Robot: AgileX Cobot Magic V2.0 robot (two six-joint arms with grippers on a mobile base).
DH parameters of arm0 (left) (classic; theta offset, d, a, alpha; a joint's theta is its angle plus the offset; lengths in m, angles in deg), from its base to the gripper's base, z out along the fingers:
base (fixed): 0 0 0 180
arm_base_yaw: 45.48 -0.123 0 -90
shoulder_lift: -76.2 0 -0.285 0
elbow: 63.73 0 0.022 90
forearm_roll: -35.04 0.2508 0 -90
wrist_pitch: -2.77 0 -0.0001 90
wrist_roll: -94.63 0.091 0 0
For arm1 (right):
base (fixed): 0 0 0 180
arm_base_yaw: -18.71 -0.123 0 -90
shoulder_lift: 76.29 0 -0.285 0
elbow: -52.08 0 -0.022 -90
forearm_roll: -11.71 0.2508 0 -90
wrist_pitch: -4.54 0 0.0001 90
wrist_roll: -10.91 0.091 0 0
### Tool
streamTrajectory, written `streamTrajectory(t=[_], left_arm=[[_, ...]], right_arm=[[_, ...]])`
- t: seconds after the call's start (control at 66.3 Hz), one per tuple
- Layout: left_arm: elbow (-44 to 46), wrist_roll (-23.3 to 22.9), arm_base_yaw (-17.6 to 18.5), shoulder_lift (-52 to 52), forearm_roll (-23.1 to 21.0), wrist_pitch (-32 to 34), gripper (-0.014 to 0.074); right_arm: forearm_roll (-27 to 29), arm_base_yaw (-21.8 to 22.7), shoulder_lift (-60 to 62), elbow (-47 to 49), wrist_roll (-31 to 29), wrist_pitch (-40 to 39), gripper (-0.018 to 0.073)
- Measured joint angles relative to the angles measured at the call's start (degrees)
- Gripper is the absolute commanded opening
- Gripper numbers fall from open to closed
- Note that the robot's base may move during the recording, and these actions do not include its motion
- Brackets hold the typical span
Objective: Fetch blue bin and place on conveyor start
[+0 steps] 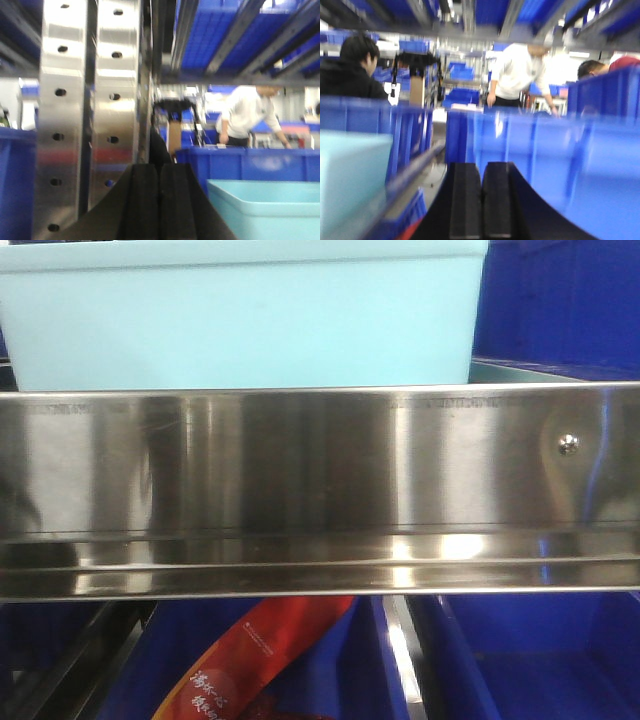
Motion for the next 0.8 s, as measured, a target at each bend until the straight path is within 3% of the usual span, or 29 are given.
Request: streamTrajectory(t=[0.166, 0.362, 0.589, 0.8], left_arm=[[11.5, 0.0, 0.0, -2.5, -0.2, -16.0, -0.0111], [24.3, 0.0, 0.0, -12.2, -0.5, -26.2, -0.0111], [34.1, 0.0, 0.0, -24.8, -0.6, -27.6, -0.0111], [35.7, 0.0, 0.0, -29.0, -1.5, -22.1, -0.0111]], right_arm=[[0.0, 0.0, -5.6, 10.1, 0.0, 7.3, -0.0164], [0.0, 0.0, -18.2, 22.0, 0.0, 13.8, -0.0164], [0.0, 0.0, -33.0, 33.6, 0.0, 18.6, -0.0164], [2.3, 0.0, -39.2, 36.8, 0.0, 18.4, -0.0164]])
